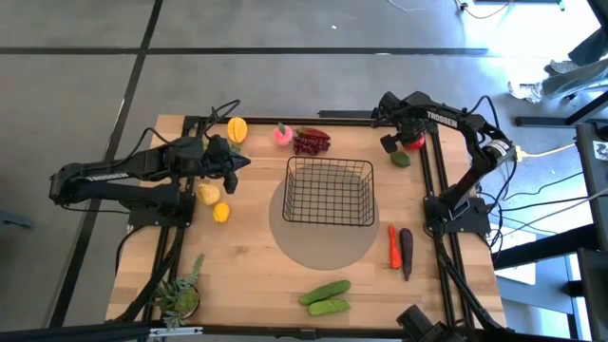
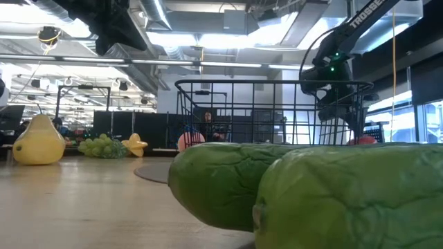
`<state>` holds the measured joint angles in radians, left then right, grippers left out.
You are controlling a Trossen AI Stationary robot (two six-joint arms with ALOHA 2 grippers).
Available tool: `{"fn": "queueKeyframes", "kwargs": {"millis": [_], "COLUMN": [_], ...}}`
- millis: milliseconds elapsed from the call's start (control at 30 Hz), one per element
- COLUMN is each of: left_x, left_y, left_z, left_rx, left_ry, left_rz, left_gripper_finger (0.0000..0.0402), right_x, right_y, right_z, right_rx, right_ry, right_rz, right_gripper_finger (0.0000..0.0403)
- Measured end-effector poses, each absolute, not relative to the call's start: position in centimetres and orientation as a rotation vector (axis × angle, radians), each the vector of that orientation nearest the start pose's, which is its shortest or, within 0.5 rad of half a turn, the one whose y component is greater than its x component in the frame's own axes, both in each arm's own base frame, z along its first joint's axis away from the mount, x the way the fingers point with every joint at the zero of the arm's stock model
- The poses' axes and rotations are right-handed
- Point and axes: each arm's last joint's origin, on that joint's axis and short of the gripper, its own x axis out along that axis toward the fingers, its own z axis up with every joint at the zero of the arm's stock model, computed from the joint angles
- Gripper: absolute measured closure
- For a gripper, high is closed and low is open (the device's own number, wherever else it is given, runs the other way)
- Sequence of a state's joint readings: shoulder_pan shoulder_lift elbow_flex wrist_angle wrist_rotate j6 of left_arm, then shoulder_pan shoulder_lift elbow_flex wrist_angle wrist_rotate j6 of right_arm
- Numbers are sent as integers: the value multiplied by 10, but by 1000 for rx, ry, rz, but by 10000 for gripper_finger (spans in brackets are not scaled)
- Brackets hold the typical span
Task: Build produce basket
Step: Put the red apple into the black wire basket
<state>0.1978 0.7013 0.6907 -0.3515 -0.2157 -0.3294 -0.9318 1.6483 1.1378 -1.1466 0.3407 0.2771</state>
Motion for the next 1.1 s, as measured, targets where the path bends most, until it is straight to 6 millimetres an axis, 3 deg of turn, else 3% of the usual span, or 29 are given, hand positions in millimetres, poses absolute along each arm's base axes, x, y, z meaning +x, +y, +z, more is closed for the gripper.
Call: {"fn": "queueKeyframes", "kwargs": {"millis": [300, 567, 733, 933, 1100], "left_x": [150, 150, 150, 149, 150], "left_y": [36, 36, 36, 36, 36], "left_z": [297, 297, 297, 297, 297], "left_rx": [-294, -293, -293, -294, -293], "left_ry": [299, 299, 299, 299, 299], "left_rz": [462, 462, 462, 462, 462], "left_gripper_finger": [401, 401, 401, 401, 401], "right_x": [152, 154, 151, 151, 151], "right_y": [-223, -233, -242, -247, -246], "right_z": [217, 218, 218, 218, 215], "right_rx": [672, 608, 667, 701, 705], "right_ry": [1502, 1405, 1293, 1210, 1247], "right_rz": [-1221, -1322, -1411, -1484, -1475], "right_gripper_finger": [389, 324, 293, 298, 306]}}
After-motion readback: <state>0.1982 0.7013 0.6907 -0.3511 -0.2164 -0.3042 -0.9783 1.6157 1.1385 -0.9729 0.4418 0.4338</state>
